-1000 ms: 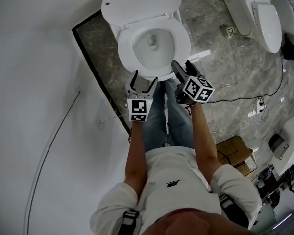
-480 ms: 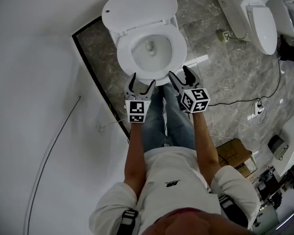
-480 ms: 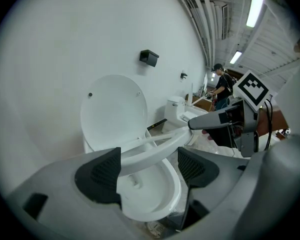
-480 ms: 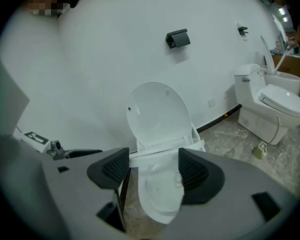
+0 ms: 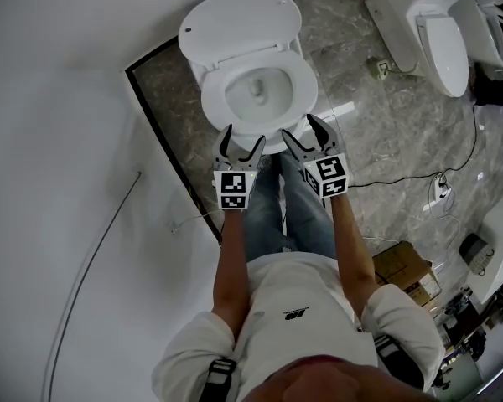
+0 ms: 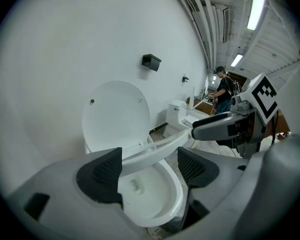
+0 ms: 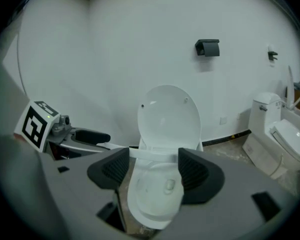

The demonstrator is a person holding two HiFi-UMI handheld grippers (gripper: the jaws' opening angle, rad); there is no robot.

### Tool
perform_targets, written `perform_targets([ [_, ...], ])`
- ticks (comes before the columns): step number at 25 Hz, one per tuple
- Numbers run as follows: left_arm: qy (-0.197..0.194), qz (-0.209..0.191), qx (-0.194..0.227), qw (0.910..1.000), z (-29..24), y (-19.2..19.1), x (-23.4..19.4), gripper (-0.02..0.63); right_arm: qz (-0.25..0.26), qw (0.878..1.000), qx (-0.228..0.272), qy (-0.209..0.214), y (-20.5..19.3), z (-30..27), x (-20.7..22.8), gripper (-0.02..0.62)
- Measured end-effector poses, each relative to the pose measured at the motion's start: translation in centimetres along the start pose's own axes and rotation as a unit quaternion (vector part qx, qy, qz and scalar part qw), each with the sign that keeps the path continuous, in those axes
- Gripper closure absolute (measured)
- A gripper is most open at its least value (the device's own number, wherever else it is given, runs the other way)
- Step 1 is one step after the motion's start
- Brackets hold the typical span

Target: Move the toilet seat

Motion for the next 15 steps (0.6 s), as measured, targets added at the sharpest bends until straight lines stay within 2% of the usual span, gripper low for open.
perform_targets([
  [8, -0.003, 0.007, 0.002, 1.0, -0.1, 1.3, -0.8, 0.244, 0.01, 1.0, 0.005, 0.016, 1.9, -0.9, -0.6, 0.276],
  [15, 0.0, 0.013, 0.004, 0.9999, -0.2, 2.7, -1.7, 0.244, 0.032, 0.999, 0.005, 0.009, 2.9, -1.0, -0.9, 0.306],
])
Point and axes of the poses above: the fingertips, and each gripper's own axes: z backward along the fingers, x to its right, y out of its top, the point moved 1 cm from there along z, backward along the fingers, and after that the axes turned 12 degrees about -y, right-handed, at the moved point
